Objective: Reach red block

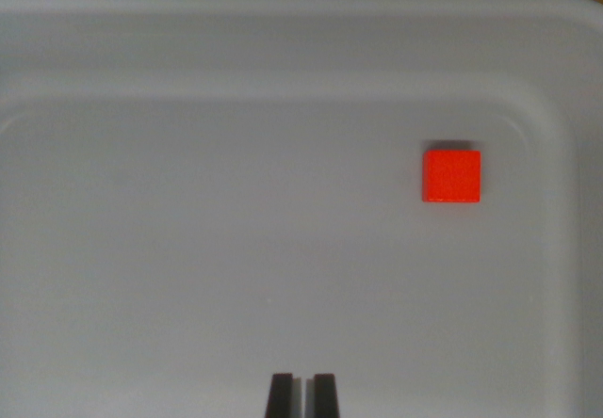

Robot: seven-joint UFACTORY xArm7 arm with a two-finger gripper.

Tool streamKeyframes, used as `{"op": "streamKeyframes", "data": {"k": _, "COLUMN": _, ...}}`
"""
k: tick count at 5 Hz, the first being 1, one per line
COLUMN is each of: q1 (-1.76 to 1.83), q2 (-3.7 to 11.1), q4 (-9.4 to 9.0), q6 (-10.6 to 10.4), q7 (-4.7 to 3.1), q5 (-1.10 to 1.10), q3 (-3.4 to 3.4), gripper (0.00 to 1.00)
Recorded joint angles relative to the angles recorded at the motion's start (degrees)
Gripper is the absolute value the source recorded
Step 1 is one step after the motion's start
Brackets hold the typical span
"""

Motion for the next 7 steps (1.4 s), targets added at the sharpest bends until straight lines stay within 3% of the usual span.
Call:
{"op": "streamKeyframes", "data": {"k": 1, "q1": 0.0, "q2": 0.0, "q4": 0.0, "q6": 0.0, "q7": 0.0, "q5": 0.0, "q3": 0.0, "gripper": 0.0}}
{"op": "streamKeyframes", "data": {"k": 2, "q1": -0.46, "q2": 1.92, "q4": -0.19, "q6": -1.8, "q7": -0.46, "q5": 0.0, "q3": -0.24, "gripper": 0.0}}
{"op": "streamKeyframes", "data": {"k": 3, "q1": -0.46, "q2": 1.92, "q4": -0.19, "q6": -1.8, "q7": -0.46, "q5": 0.0, "q3": -0.24, "gripper": 0.0}}
{"op": "streamKeyframes", "data": {"k": 4, "q1": -0.94, "q2": 3.97, "q4": -0.4, "q6": -3.72, "q7": -0.94, "q5": 0.0, "q3": -0.5, "gripper": 0.0}}
{"op": "streamKeyframes", "data": {"k": 5, "q1": -0.94, "q2": 3.97, "q4": -0.4, "q6": -3.72, "q7": -0.94, "q5": 0.0, "q3": -0.5, "gripper": 0.0}}
{"op": "streamKeyframes", "data": {"k": 6, "q1": -1.5, "q2": 6.33, "q4": -0.63, "q6": -5.93, "q7": -1.5, "q5": 0.0, "q3": -0.79, "gripper": 0.0}}
{"op": "streamKeyframes", "data": {"k": 7, "q1": -1.5, "q2": 6.33, "q4": -0.63, "q6": -5.93, "q7": -1.5, "q5": 0.0, "q3": -0.79, "gripper": 0.0}}
